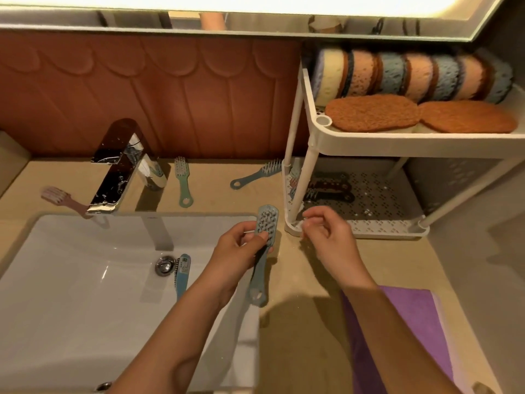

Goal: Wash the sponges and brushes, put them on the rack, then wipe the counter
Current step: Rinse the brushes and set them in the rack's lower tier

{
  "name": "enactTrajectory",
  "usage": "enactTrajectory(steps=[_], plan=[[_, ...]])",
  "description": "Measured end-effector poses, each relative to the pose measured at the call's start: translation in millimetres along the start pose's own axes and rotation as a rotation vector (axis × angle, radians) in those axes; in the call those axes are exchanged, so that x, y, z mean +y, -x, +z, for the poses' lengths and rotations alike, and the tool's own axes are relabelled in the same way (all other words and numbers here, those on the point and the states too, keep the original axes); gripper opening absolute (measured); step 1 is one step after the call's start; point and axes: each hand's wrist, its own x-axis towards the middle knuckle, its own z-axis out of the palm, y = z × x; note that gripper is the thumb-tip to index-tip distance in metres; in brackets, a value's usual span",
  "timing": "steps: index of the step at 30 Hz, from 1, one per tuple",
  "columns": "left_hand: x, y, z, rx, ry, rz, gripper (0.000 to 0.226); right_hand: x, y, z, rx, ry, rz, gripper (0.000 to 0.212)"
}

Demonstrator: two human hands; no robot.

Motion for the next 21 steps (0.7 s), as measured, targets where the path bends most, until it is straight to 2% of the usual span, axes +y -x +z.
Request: enactTrajectory(steps=[3,6,10,14,17,19,21], plan=[[-4.3,0.8,10.1,0.013,0.058,-0.011,0.016,0.5,25.0,14.2,-0.074,-0.065,0.021,0.019],[-7.7,1.8,21.5,0.058,0.093,-0.026,0.016,1.5,32.6,19.9,-0.124,-0.006,0.013,0.03],[-7.2,2.1,36.3,0.106,0.103,-0.042,0.02,-0.4,33.8,13.3,-0.074,0.249,-0.095,0.042],[-6.8,0.3,49.9,0.058,0.032,-0.077,0.026,1.7,32.9,2.2,0.015,0.361,-0.181,0.035],[-5.2,-0.7,52.1,-0.017,-0.034,-0.082,0.016,9.1,28.2,-13.2,0.039,0.398,-0.181,0.035],[-1.5,-4.3,53.0,0.024,-0.074,-0.035,0.017,12.8,20.8,-26.5,0.047,0.45,-0.167,0.037],[1.8,-10.1,53.6,0.127,-0.188,0.062,0.03,16.6,10.5,-39.9,0.063,0.519,-0.142,0.038]])
